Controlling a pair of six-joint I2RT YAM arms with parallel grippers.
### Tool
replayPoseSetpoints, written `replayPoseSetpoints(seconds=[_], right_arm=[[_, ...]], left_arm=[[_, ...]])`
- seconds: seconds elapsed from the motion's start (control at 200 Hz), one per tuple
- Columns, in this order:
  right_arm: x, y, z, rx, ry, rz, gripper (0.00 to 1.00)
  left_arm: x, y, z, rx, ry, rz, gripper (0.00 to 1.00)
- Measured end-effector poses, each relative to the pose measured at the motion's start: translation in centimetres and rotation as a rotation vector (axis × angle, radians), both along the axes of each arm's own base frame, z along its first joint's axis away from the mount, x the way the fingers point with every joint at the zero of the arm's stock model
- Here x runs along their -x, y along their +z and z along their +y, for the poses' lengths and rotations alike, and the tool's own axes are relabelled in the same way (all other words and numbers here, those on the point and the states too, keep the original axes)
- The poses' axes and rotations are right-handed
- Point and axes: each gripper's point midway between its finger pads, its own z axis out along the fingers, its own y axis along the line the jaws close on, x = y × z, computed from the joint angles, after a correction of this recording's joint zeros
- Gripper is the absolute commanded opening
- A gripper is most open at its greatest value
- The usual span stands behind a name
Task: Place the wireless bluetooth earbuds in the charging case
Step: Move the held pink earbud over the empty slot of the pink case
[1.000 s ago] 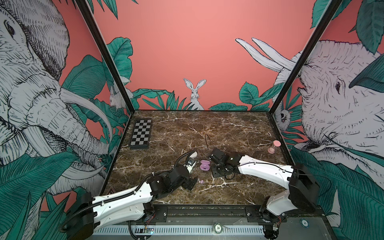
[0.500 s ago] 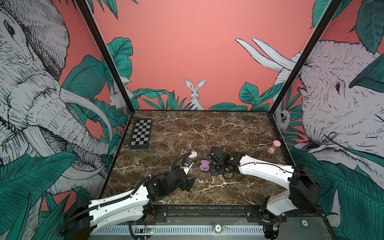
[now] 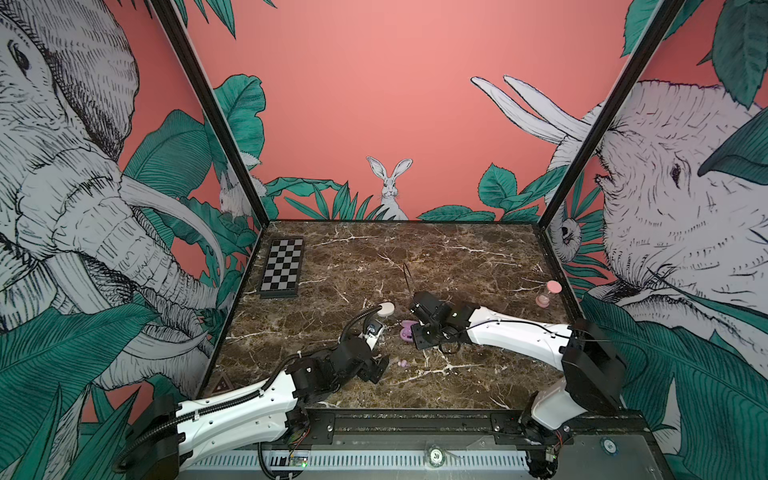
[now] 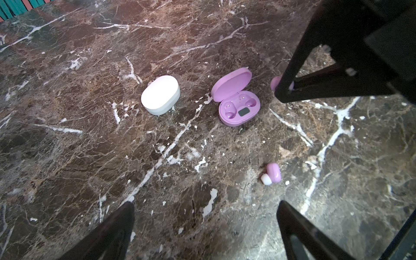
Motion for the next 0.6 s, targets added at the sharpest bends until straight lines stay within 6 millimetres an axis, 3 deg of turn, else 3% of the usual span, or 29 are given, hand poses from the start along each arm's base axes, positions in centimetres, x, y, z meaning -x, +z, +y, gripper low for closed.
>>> replayPoseSetpoints(seconds=[0.31, 0.6], right_arm=[[-0.5, -1.6, 0.6, 0.033, 0.026, 0.009, 0.08], [-1.3, -1.5, 1.3, 0.044, 0.046, -0.017, 0.08]], left_arm=[[0.0, -0.2, 0.1, -0.004, 0.000, 0.002, 0.99], [0.0, -0.4, 0.1, -0.013, 0.000, 0.006, 0.99]])
